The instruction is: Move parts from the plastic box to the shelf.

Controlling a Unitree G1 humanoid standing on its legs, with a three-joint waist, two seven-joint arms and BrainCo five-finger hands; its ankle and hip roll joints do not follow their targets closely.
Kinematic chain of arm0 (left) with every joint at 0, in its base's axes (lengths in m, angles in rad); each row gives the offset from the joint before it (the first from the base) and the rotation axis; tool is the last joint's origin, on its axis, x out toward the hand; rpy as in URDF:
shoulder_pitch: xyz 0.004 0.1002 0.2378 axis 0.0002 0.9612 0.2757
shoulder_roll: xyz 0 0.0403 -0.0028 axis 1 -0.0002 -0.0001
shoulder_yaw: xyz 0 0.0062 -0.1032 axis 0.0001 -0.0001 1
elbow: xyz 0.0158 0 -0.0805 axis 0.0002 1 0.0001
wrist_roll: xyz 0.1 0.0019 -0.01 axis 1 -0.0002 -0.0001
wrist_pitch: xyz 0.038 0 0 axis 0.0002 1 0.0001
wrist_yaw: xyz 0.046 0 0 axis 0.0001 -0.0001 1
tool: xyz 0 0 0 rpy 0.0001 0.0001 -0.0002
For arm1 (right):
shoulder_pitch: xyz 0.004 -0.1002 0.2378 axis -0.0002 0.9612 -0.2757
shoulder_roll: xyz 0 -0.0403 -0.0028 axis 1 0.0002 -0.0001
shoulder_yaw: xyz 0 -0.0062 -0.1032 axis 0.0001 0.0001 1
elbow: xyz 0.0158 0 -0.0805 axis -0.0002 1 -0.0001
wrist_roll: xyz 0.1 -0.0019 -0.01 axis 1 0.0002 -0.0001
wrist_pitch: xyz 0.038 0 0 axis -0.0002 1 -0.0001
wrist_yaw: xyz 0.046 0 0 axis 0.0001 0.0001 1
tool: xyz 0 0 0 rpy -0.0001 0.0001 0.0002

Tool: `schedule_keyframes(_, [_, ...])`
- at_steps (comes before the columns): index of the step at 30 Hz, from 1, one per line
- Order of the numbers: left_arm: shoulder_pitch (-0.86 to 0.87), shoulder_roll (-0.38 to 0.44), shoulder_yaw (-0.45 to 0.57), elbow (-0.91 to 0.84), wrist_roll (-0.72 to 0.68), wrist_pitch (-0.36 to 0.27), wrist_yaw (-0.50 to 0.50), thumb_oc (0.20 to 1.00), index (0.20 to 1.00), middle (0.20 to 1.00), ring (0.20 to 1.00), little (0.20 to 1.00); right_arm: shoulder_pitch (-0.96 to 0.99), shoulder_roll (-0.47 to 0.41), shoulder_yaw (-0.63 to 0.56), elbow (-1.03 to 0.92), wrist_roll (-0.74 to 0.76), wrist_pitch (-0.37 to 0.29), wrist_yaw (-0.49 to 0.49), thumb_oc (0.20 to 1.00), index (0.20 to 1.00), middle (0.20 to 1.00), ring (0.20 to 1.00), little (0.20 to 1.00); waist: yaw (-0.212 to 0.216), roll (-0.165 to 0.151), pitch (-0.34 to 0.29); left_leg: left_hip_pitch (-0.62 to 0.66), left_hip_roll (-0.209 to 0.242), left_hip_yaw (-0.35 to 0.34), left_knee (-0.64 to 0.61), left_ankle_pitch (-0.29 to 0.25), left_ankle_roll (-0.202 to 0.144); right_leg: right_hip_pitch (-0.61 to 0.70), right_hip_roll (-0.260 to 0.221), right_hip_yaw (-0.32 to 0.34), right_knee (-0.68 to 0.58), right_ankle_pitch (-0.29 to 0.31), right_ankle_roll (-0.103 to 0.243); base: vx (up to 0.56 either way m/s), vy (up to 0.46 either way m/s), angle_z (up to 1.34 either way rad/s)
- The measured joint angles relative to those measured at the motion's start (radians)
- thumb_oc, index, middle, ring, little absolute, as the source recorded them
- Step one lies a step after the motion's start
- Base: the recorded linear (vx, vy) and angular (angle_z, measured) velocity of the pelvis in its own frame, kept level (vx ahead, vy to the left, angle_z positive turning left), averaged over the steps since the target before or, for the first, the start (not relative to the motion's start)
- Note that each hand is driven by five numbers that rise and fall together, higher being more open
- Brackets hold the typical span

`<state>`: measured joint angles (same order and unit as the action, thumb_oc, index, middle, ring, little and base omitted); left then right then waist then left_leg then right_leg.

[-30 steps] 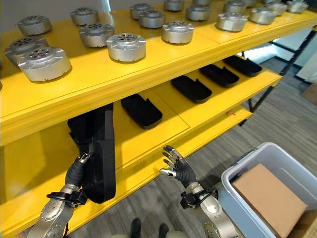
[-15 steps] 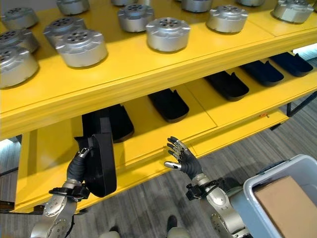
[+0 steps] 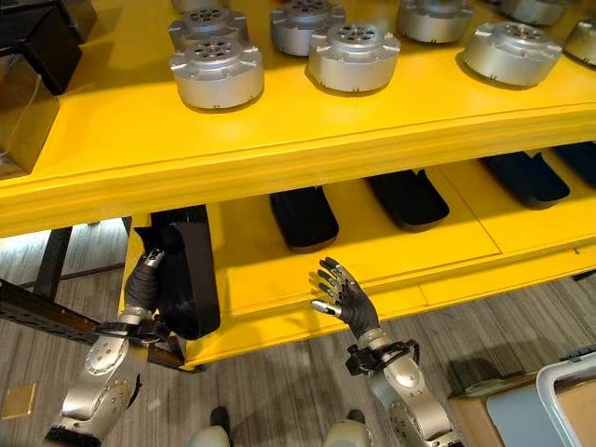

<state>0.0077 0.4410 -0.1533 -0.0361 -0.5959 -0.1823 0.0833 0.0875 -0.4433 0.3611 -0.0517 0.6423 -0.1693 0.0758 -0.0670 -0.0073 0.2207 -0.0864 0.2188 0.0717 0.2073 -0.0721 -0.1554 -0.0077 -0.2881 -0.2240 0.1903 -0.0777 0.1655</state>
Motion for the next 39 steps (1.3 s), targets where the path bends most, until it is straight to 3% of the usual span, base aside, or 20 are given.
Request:
schedule_keyframes(5, [-0.084, -0.002, -0.028, 0.077, 0.029, 0.0, 0.051, 0.2, 0.2, 0.2, 0.2, 0.2, -0.008, 0.003, 0.013, 0.0, 0.006, 0.006, 0.005, 1.0, 1.0, 1.0, 1.0, 1.0, 0.005, -0.03, -0.013, -0.048, -0.013, -0.004, 0.107, -0.053, 0.02, -0.003, -0.016, 0.016, 0.001, 0.006, 0.0, 0.02, 0.081, 0.01])
schedule_keyframes(8, [-0.298, -0.009, -0.089, 0.24, 0.048, 0.006, 0.12, 0.2, 0.2, 0.2, 0.2, 0.2, -0.03, 0.002, 0.072, 0.0, 0.016, 0.019, 0.005, 1.0, 1.0, 1.0, 1.0, 1.0, -0.006, -0.035, -0.018, -0.104, -0.011, -0.016, 0.204, -0.091, 0.025, -0.038, -0.022, 0.025, 0.054, -0.004, 0.005, -0.03, 0.023, 0.0])
schedule_keyframes(17, [-0.619, -0.025, -0.135, 0.567, 0.117, 0.025, 0.244, 0.2, 0.2, 0.2, 0.2, 0.2, -0.054, -0.004, 0.131, 0.011, 0.042, 0.039, 0.01, 1.0, 1.0, 1.0, 1.0, 1.0, -0.055, -0.051, -0.011, -0.24, -0.006, -0.038, 0.375, -0.149, 0.031, -0.18, -0.03, 0.076, 0.214, -0.054, 0.009, -0.08, 0.001, -0.04])
schedule_keyframes(22, [-0.698, 0.004, -0.107, 0.661, 0.103, 0.042, 0.314, 0.2, 0.2, 0.2, 0.2, 0.2, -0.05, -0.009, 0.142, 0.012, 0.042, 0.042, 0.009, 1.0, 1.0, 1.0, 1.0, 1.0, -0.057, -0.06, 0.025, -0.342, 0.011, -0.053, 0.462, -0.175, 0.037, -0.306, -0.028, 0.117, 0.324, -0.088, 0.011, -0.12, -0.004, -0.06])
schedule_keyframes(24, [-0.739, 0.013, -0.044, 0.669, 0.06, 0.042, 0.343, 0.2, 0.2, 0.2, 0.2, 0.2, -0.052, -0.011, 0.143, 0.013, 0.043, 0.043, 0.007, 1.0, 1.0, 1.0, 1.0, 1.0, -0.061, -0.063, 0.076, -0.391, 0.009, -0.057, 0.499, -0.171, 0.035, -0.354, -0.029, 0.123, 0.367, -0.089, 0.01, -0.1, -0.032, 0.01])
schedule_keyframes(29, [-0.757, 0.019, 0.0, 0.688, -0.044, 0.038, 0.385, 0.2, 0.2, 0.2, 0.2, 0.2, -0.051, -0.012, 0.158, 0.012, 0.044, 0.042, 0.004, 1.0, 1.0, 1.0, 1.0, 1.0, -0.051, -0.077, 0.098, -0.426, 0.01, -0.067, 0.506, -0.168, 0.031, -0.399, -0.024, 0.125, 0.393, -0.103, 0.008, -0.07, -0.026, 0.0])
schedule_keyframes(31, [-0.757, 0.02, 0.041, 0.68, -0.092, -0.001, 0.405, 0.2, 0.2, 0.2, 0.2, 0.2, -0.054, -0.011, 0.157, 0.01, 0.05, 0.042, 0.002, 1.0, 1.0, 1.0, 1.0, 1.0, -0.056, -0.082, 0.102, -0.443, 0.012, -0.075, 0.509, -0.17, 0.03, -0.412, -0.022, 0.124, 0.398, -0.106, 0.007, -0.01, -0.006, 0.02])
schedule_keyframes(33, [-0.757, 0.021, 0.058, 0.681, -0.101, -0.001, 0.414, 0.2, 0.2, 0.2, 0.2, 0.2, -0.05, -0.012, 0.158, 0.01, 0.054, 0.042, 0.002, 1.0, 1.0, 1.0, 1.0, 1.0, -0.054, -0.083, 0.103, -0.45, 0.015, -0.079, 0.511, -0.171, 0.029, -0.416, -0.018, 0.122, 0.403, -0.111, 0.004, -0.01, -0.009, 0.04])
schedule_keyframes(37, [-0.764, 0.064, 0.054, 0.733, -0.099, 0.002, 0.424, 0.2, 0.2, 0.2, 0.2, 0.2, -0.048, -0.03, 0.156, 0.0, 0.061, 0.042, 0.004, 1.0, 1.0, 1.0, 1.0, 1.0, -0.055, -0.087, 0.103, -0.469, 0.026, -0.08, 0.527, -0.178, 0.027, -0.437, -0.009, 0.123, 0.42, -0.121, -0.001, 0.0, -0.003, -0.02])
schedule_keyframes(39, [-0.845, 0.091, -0.005, 0.853, -0.089, 0.024, 0.416, 0.2, 0.2, 0.2, 0.2, 0.2, -0.038, -0.053, 0.151, 0.0, 0.061, 0.042, 0.019, 1.0, 1.0, 1.0, 1.0, 1.0, -0.056, -0.087, 0.103, -0.478, 0.026, -0.081, 0.53, -0.181, 0.03, -0.444, -0.009, 0.123, 0.421, -0.122, -0.001, 0.0, 0.0, 0.0])
